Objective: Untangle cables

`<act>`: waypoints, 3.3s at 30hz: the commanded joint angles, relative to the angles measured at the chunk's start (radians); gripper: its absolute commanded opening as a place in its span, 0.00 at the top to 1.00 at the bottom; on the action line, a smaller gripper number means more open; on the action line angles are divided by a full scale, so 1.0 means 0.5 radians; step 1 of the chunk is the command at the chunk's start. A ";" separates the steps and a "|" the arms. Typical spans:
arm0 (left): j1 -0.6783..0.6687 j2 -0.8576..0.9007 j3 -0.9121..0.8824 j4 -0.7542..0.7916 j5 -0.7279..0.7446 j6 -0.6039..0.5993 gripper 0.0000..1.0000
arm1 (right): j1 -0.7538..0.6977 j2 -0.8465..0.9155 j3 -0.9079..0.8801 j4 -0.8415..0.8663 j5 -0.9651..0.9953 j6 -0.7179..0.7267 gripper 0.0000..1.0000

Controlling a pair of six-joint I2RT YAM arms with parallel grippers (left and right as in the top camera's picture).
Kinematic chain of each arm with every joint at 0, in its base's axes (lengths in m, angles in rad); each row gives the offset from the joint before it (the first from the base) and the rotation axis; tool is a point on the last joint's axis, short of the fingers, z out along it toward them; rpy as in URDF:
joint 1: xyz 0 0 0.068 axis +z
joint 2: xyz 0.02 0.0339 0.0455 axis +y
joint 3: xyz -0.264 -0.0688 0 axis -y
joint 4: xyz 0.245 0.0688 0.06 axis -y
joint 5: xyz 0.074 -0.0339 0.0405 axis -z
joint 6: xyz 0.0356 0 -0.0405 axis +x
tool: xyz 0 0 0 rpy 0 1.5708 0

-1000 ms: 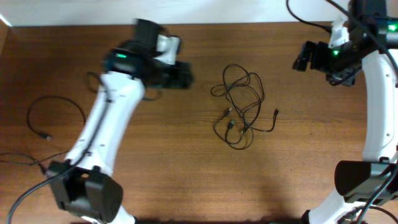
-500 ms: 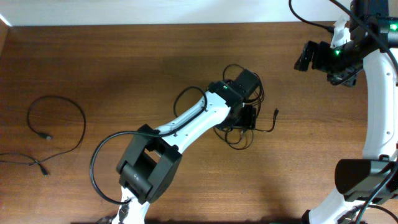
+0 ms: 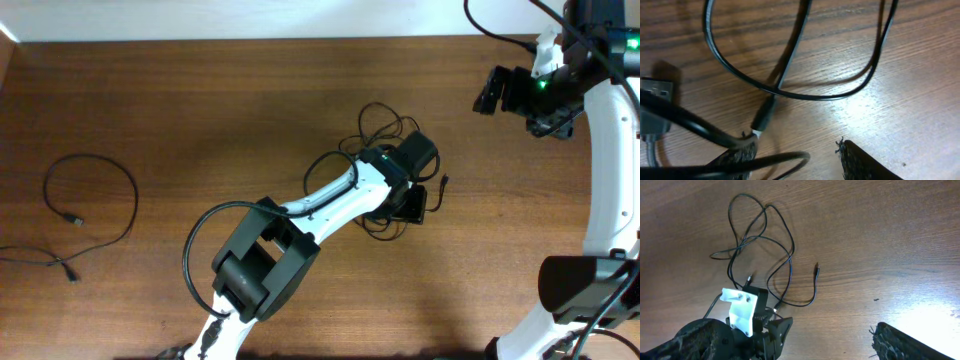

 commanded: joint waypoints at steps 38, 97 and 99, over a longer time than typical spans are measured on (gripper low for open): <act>0.470 -0.510 0.893 -0.581 0.150 0.821 1.00 | 0.004 0.011 0.008 -0.043 0.009 -0.066 0.01; 1.791 -1.518 1.061 0.533 0.295 -0.082 1.00 | 0.637 0.530 -0.468 0.657 -0.720 0.117 0.11; 1.791 -1.518 1.061 0.526 0.385 -0.082 1.00 | 0.650 0.509 -0.371 0.660 -0.959 -0.013 0.11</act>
